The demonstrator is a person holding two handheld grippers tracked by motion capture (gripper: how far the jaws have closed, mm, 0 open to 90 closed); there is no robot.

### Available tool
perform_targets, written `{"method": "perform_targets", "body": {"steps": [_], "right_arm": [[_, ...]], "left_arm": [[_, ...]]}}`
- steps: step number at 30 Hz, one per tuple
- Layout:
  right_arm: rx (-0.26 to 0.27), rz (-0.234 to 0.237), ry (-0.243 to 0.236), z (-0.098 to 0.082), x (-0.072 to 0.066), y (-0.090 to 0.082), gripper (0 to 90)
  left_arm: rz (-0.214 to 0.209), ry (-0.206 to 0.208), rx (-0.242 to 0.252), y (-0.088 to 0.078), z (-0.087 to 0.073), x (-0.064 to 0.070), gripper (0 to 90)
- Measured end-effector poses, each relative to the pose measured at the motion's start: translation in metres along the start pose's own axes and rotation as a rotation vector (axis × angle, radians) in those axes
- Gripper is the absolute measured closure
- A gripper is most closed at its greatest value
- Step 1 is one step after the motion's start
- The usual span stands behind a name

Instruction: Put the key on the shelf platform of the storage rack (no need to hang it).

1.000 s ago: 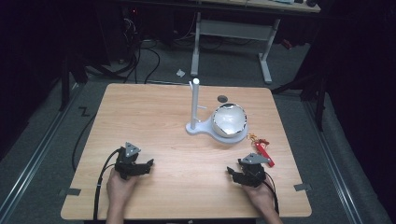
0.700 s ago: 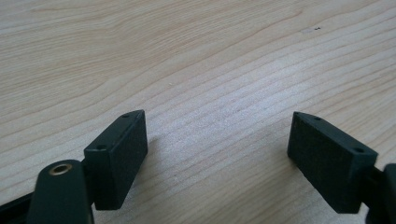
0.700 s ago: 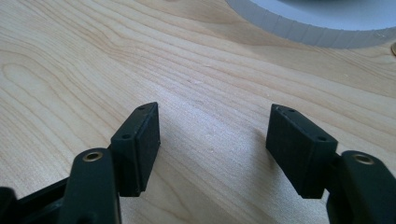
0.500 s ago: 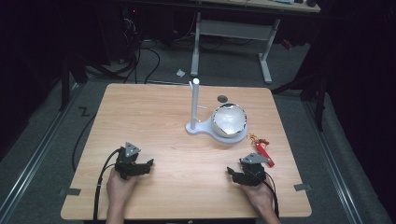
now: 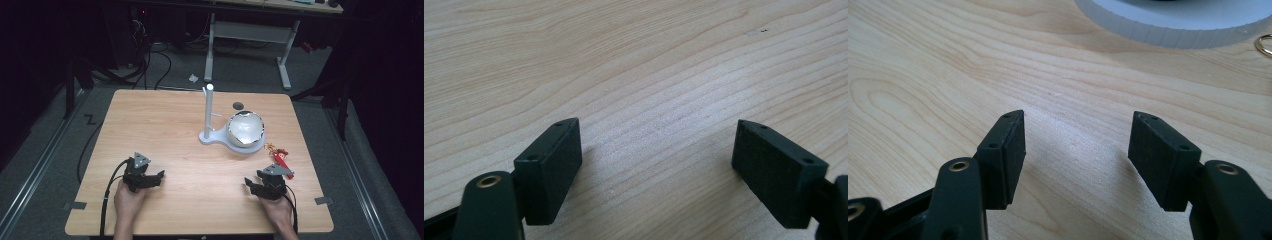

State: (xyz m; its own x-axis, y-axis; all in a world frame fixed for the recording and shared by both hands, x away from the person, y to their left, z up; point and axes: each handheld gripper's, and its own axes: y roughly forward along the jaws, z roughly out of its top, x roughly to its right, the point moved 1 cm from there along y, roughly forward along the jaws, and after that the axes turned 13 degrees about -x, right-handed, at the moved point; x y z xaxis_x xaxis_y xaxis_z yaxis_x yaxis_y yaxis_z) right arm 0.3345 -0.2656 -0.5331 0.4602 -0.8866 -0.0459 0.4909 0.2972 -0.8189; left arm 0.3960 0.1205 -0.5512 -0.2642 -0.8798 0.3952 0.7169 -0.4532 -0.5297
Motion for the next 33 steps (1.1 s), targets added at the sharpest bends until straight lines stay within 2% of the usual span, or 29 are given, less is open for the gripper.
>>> {"method": "perform_targets", "body": {"steps": [3, 8, 19, 25, 28, 33], "right_arm": [[0.009, 0.01, 0.027, 0.0, 0.002, -0.005, 39.7], [0.031, -0.015, 0.032, 0.0, 0.006, -0.013, 38.8], [0.045, -0.057, 0.063, -0.005, 0.019, -0.023, 38.0], [0.065, -0.081, 0.073, -0.005, 0.029, -0.031, 37.2], [0.074, -0.086, 0.093, -0.006, 0.034, -0.035, 36.1], [0.064, -0.124, 0.08, -0.006, 0.039, -0.036, 35.7]], "left_arm": [[0.0, 0.0, 0.0, 0.0, 0.0, 0.0, 20.4], [0.0, 0.001, 0.0, 0.0, 0.0, 0.0, 20.4], [0.0, 0.0, 0.0, 0.0, 0.0, 0.0, 20.4], [0.0, 0.0, -0.001, 0.0, 0.0, 0.0, 20.4], [0.0, 0.0, -0.002, 0.0, 0.0, 0.0, 20.4], [0.0, 0.0, 0.0, 0.0, 0.0, 0.0, 20.4]]}}
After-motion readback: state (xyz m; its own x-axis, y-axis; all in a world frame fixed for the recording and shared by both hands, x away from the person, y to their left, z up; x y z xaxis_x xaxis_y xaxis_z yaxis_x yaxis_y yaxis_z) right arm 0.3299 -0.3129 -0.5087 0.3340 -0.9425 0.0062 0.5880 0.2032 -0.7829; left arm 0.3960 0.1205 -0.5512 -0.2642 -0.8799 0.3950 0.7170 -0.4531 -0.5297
